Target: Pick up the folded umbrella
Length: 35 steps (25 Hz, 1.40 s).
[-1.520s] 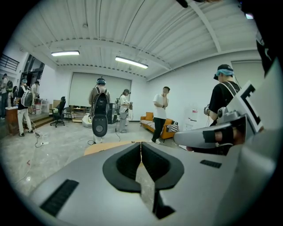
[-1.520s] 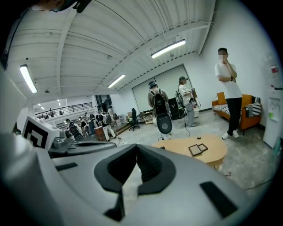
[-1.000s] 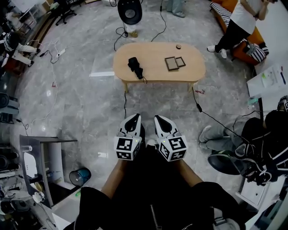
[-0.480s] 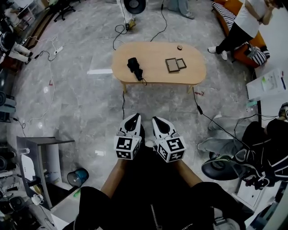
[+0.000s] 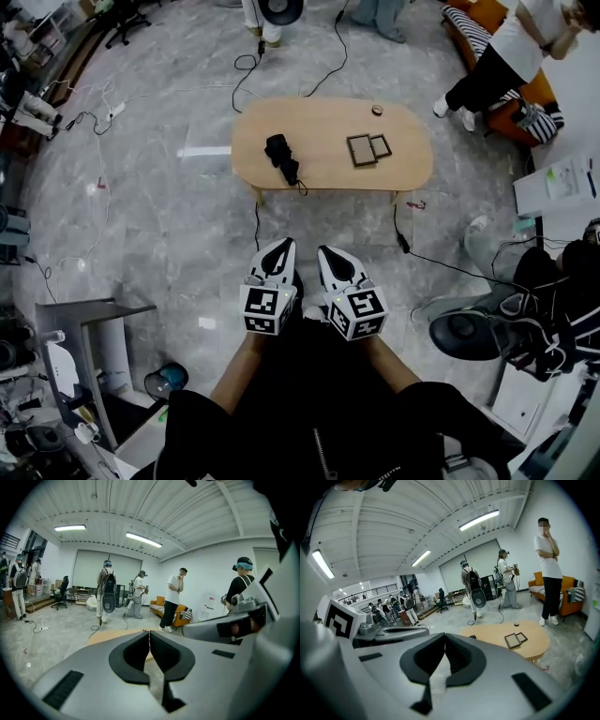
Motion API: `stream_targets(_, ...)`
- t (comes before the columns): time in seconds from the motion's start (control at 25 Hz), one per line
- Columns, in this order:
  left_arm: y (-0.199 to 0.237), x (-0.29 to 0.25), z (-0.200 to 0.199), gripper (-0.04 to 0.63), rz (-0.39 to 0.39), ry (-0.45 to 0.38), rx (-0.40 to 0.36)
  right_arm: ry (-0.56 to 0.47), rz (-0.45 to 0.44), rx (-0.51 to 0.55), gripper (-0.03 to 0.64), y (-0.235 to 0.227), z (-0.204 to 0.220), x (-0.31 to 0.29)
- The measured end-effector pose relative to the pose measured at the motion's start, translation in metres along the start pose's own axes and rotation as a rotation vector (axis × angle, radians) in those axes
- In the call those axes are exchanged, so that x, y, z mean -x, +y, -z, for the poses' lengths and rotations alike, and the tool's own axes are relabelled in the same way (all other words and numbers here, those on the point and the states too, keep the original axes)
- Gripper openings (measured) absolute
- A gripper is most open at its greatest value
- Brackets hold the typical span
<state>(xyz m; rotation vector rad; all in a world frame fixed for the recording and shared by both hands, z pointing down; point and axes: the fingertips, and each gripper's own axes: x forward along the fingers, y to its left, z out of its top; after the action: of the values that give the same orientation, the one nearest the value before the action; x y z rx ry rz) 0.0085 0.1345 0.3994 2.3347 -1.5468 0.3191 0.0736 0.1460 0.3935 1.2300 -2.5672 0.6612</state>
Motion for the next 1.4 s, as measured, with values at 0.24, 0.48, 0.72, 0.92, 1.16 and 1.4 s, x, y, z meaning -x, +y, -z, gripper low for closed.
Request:
stream_targets(0.24,0.034,-0.037,-0.019,0.015,0.023,0.01,0.001,0.006,0.017,-0.004,0.011,-0.012,-0.025,-0.044)
stream_targets(0.48,0.071,-0.059,-0.034,0.015,0.046,0.004,0.0,0.002,0.035,-0.003,0.011,-0.013,-0.046,-0.084)
stream_targets(0.72,0.108,-0.086,-0.054,0.017,0.06,-0.005,-0.008,0.003,0.047,-0.004,0.011,-0.018,-0.068,-0.128)
stream_targets(0.92,0.14,-0.106,-0.062,0.017,0.059,0.003,-0.001,0.006,0.048,-0.005,0.011,-0.019,-0.081,-0.162)
stream_targets(1.16,0.161,-0.124,-0.065,0.017,0.078,0.013,-0.011,0.022,0.07,-0.021,0.011,-0.023,-0.083,-0.185)
stream_targets(1.4,0.164,-0.134,-0.058,0.121,0.101,0.044,0.009,0.028,0.092,-0.046,0.011,-0.028,-0.077,-0.188)
